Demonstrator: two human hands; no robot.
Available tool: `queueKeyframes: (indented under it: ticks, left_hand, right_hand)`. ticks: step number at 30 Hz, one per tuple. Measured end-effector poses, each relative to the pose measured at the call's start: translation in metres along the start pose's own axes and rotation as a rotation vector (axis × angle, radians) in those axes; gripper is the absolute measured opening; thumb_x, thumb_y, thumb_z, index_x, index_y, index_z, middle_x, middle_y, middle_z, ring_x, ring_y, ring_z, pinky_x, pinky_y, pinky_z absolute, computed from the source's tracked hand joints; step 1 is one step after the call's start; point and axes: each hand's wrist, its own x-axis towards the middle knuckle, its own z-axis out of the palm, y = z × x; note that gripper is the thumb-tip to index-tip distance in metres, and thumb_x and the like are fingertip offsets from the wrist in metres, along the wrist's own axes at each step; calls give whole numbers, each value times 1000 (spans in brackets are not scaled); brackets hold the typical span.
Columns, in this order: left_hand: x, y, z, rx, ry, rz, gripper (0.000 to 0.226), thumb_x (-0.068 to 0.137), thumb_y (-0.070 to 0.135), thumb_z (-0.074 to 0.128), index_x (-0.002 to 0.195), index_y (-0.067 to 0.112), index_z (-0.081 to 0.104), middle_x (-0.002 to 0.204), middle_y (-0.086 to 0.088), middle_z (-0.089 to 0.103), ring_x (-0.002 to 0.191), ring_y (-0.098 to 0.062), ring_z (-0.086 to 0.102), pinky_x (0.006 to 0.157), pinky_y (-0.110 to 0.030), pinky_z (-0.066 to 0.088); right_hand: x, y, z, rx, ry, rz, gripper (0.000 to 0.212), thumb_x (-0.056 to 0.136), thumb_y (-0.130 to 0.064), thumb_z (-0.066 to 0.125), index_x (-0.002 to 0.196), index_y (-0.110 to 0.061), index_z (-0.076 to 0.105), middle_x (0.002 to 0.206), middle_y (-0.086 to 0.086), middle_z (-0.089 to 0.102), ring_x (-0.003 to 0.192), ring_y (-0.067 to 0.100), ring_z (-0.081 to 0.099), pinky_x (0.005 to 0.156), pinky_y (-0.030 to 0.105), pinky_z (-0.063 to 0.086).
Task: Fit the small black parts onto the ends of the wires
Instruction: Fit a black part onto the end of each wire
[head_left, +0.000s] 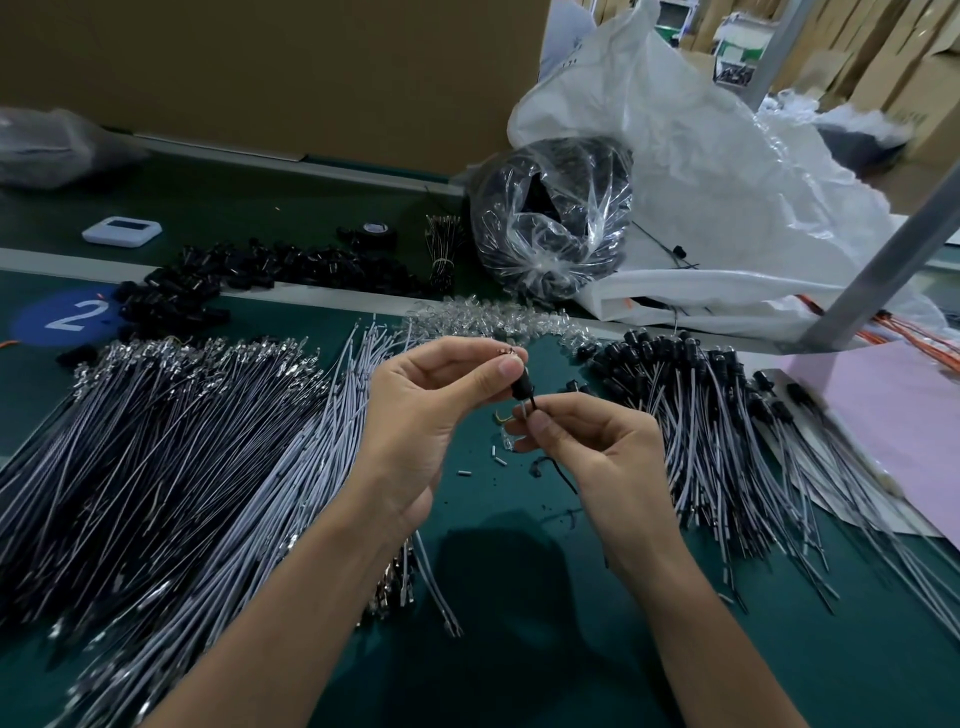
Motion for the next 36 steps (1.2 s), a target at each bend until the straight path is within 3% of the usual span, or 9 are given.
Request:
queueKeyframes:
  ticks: [6, 10, 13, 24, 31, 36]
  left_hand:
    - [1, 1, -2, 55, -6, 37, 25, 52, 28, 89, 72, 19, 79, 83, -6, 77, 79, -14, 71, 76, -24, 56]
    - [1, 1, -2, 57, 2, 46, 23, 52, 27, 86, 71, 18, 78, 83, -6, 77, 80, -14, 71, 76, -22, 55]
    - [1, 1, -2, 56, 1, 51, 21, 52, 26, 86, 70, 18, 78, 83, -6, 77, 81, -14, 72, 76, -21, 54]
    - [-1, 3, -1, 67, -8, 31, 21, 55, 27, 85, 73, 17, 78, 84, -7, 76, 78, -14, 69, 77, -23, 56]
    - [-2, 4, 0, 47, -16, 36, 15, 64, 19, 82, 77, 15, 76, 88, -9, 76, 78, -15, 71, 75, -23, 56]
    - [-1, 3, 1, 85, -48, 44, 17, 60, 27, 82, 75, 20, 78, 86, -7, 77, 78, -16, 72, 74, -23, 55]
  right_hand:
    - [0, 1, -2, -31, 14, -24, 20, 86, 4, 67, 85, -14, 76, 79, 6, 76, 78, 21, 74, 72, 25, 57]
    - [0, 2, -2, -117, 49, -60, 17, 83, 1, 72, 85, -15, 77, 77, 3, 76, 77, 25, 73, 80, 43, 59]
    - [1, 3, -2, -140, 66, -66, 16, 82, -1, 74, 83, -17, 77, 76, 2, 76, 78, 25, 73, 81, 48, 58]
    - [1, 4, -4, -206, 43, -63, 15, 80, -4, 77, 84, -19, 78, 75, -4, 76, 76, 15, 73, 77, 34, 57]
    - [0, 3, -3, -243, 32, -88, 14, 82, -5, 75, 85, -19, 78, 74, -5, 75, 75, 14, 71, 75, 32, 56]
    - [-1, 0, -1, -220, 14, -118, 17, 82, -6, 76, 89, -21, 78, 74, -3, 75, 73, 16, 70, 73, 30, 55]
